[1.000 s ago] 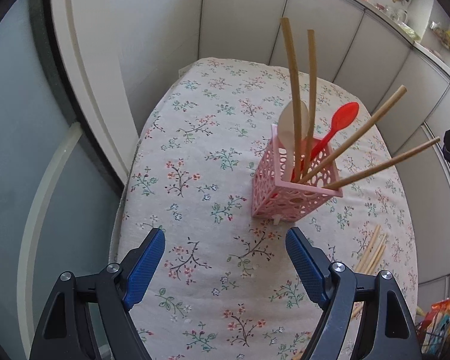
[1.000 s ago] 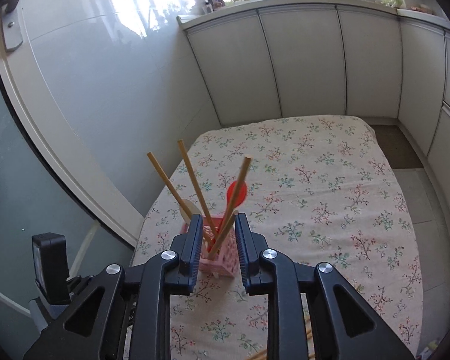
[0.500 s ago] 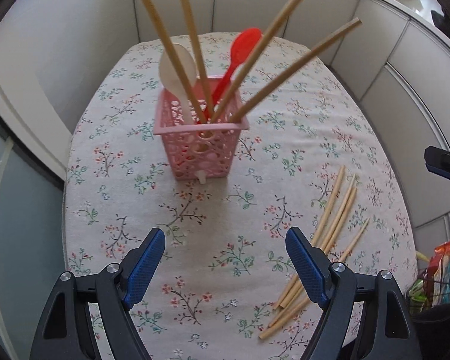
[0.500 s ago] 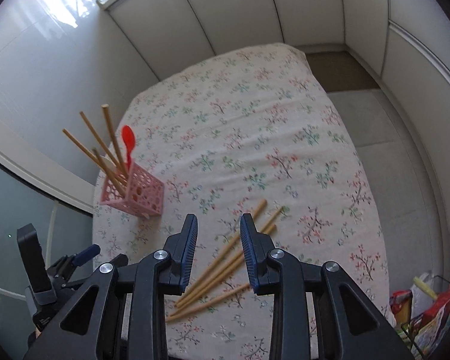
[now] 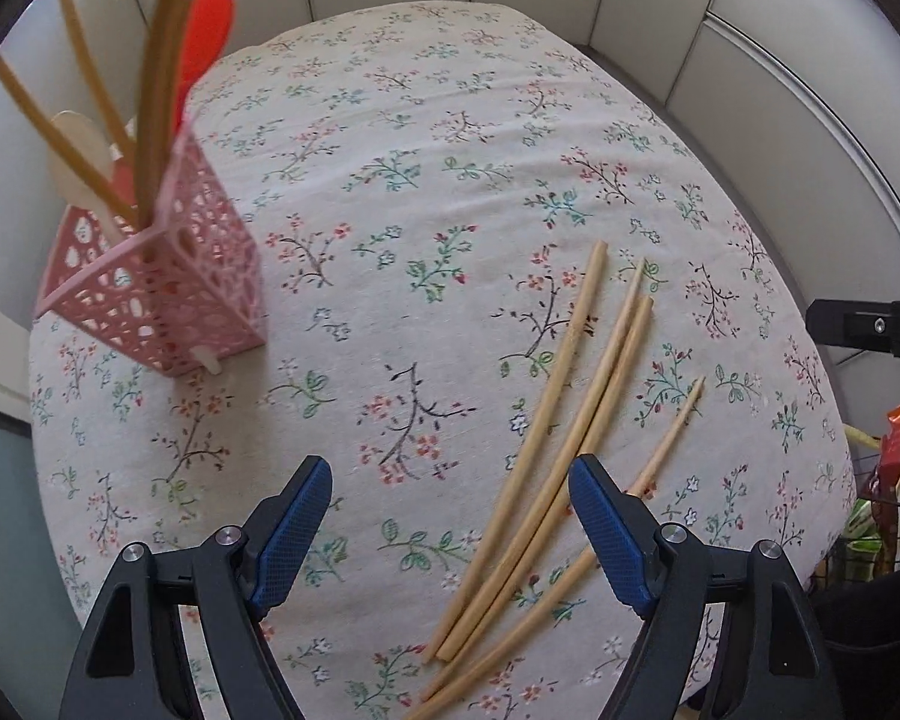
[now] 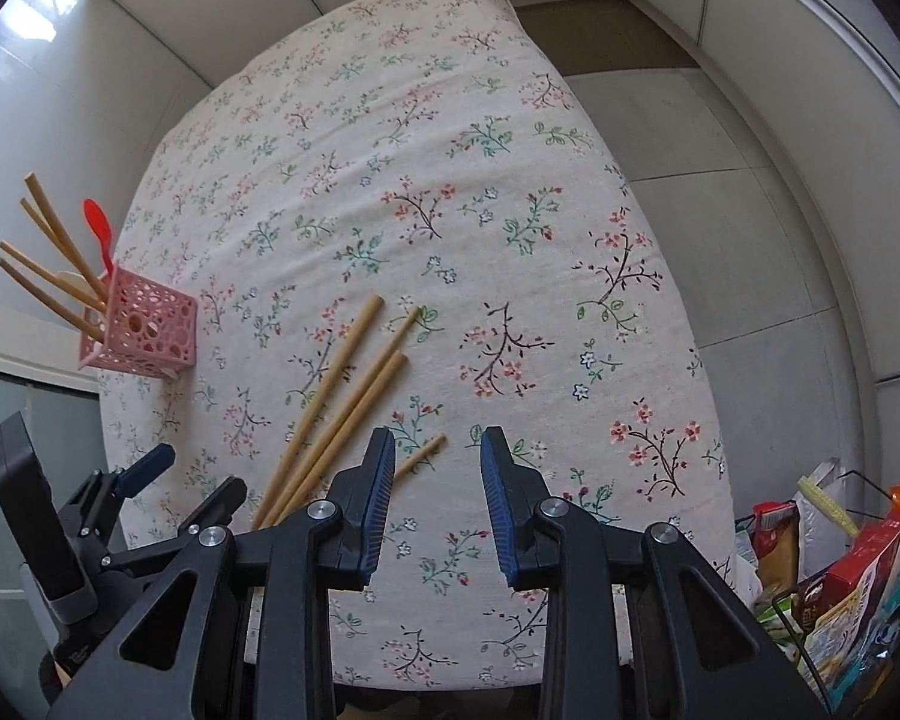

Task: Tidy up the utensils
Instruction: 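Move both tools to the remaining chopsticks and grasp one with the left tool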

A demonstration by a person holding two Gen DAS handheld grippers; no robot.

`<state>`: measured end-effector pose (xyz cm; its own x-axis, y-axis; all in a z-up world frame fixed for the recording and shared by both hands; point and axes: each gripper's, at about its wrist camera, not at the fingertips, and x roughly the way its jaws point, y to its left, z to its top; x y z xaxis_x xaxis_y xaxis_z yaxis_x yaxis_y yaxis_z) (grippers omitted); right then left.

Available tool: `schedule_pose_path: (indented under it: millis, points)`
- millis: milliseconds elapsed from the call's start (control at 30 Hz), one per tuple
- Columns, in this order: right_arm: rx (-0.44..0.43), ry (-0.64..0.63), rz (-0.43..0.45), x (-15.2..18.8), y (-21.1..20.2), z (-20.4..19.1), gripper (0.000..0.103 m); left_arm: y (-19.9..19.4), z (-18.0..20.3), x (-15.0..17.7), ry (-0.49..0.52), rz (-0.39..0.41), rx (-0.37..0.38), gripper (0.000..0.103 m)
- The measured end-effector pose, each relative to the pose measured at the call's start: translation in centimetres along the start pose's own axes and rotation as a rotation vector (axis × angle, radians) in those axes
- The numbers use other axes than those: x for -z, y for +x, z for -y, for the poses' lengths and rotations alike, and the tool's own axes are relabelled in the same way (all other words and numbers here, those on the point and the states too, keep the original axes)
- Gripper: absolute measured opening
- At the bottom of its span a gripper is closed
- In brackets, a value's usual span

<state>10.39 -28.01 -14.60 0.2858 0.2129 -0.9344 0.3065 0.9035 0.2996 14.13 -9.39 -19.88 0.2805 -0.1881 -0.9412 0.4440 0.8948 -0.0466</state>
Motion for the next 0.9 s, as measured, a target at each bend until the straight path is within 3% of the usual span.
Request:
schedule_pose_path:
  millis: [200,300,500,633,733,900]
  points:
    - [0.011,0.012,-0.059,-0.5,2.2,1.0,0.032,2.9,1.8,-2.6,0.011,0.011,0.049,0.045]
    - [0.013,0.009,-0.073,-0.8,2.7,1.3,0.032,4.4,2.2,-3.8,-0.017,-0.004,0.1,0.034]
    - [0.006,0.021,-0.08,-1.4,3.0,2.0,0.032,5.1,3.6,-5.4,-0.014,0.015,0.134,0.029]
    - [0.004,0.03,-0.088,-1.7,3.2,2.4,0.032,5.6,4.7,-5.9,0.029,0.024,0.093,0.028]
    - [0.006,0.034,-0.09,-1.8,3.2,2.6,0.032,5.8,5.0,-5.9,0.062,0.024,0.03,0.011]
    - [0.001,0.038,-0.097,-1.8,3.4,2.4,0.032,5.2,3.6,-5.5,0.027,-0.006,0.009,0.008]
